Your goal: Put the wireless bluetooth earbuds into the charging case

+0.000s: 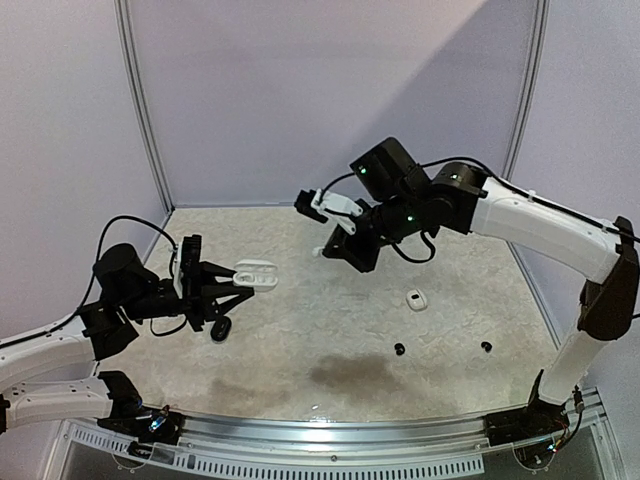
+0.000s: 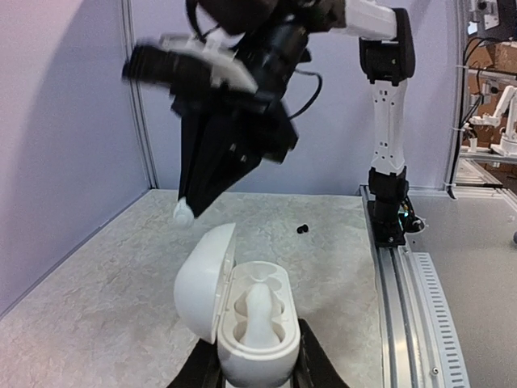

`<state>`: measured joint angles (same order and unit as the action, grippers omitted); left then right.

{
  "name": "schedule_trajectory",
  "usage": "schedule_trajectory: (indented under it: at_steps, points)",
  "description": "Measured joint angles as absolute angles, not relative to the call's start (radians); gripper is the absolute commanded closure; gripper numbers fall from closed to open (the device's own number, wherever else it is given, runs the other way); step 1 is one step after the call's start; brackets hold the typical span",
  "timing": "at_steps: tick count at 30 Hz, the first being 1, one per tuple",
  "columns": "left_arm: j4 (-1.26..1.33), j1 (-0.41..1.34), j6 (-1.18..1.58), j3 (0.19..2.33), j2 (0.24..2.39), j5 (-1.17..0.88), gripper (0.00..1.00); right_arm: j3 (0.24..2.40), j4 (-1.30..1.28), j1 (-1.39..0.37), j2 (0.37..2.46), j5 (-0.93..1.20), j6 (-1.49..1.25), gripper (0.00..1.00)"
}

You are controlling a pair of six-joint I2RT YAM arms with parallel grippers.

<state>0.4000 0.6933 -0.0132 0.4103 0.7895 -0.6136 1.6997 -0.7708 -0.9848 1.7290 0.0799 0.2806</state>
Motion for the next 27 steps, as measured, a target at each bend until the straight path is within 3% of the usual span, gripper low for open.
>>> schedule_trajectory:
  at_steps: [10, 27]
  points:
    - [0.434, 0.693, 0.057, 0.413, 0.806, -0.591, 1.0, 1.876, -0.77, -1.159, 1.695, 0.06, 0.241, 1.0]
    - [0.436, 0.693, 0.05, 0.441, 0.808, -0.576, 1.0, 2.02, -0.829, -1.24, 1.8, -0.002, 0.304, 1.0]
